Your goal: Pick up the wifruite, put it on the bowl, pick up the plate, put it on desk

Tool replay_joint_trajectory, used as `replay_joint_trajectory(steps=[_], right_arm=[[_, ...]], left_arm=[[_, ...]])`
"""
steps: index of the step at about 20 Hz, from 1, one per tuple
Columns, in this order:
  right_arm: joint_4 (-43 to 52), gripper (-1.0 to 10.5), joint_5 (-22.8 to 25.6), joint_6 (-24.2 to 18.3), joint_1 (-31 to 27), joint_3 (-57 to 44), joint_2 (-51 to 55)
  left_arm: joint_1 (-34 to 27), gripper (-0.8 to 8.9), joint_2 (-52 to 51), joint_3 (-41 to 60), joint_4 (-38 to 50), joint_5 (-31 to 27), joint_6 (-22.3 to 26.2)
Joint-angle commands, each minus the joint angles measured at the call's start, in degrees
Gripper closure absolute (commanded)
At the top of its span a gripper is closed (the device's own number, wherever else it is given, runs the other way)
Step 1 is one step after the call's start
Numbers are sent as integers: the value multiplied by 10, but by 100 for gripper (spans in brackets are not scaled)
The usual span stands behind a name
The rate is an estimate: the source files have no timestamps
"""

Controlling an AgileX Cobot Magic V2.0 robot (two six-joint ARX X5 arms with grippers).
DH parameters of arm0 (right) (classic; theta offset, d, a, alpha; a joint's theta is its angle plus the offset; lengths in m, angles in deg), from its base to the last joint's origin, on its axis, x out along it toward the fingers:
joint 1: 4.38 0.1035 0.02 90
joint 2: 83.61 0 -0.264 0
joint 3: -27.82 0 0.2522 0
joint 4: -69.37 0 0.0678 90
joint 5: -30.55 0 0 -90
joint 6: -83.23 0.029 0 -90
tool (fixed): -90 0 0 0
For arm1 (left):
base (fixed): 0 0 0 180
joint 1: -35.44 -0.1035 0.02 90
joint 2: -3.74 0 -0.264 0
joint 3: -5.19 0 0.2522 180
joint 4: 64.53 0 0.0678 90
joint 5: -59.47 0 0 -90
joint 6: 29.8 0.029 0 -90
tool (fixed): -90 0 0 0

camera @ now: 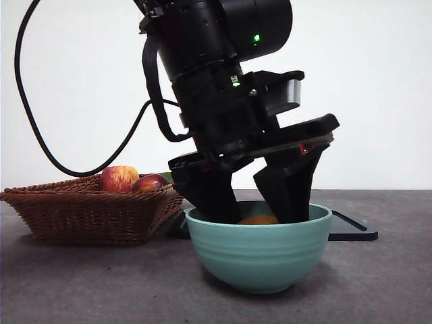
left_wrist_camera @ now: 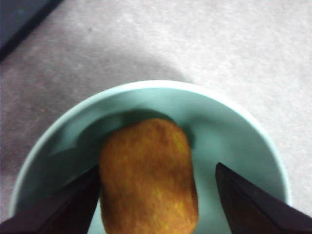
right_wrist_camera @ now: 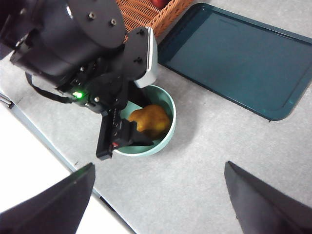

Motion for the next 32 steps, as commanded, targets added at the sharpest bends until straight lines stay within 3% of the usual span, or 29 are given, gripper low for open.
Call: replay_joint_trajectory(steps=[1,11,21,28,32], right_arm=[[5,522,-1,4,3,12,-3],[5,522,-1,4,3,12,-3],[5,522,-1,5,3,12,-3],[6,522,-1,4,3,12,-3],[6,522,-1,5,3,12,-3]], left_arm=[[9,430,-4,-12,4,-2,-2],[-15,430,-170,-12,2,-2,-16],[-162,430,-374,-11,-63,-19,-16],[-227,430,-473,63,-108,44,1],[-229,430,-533,151,-112,140,6]])
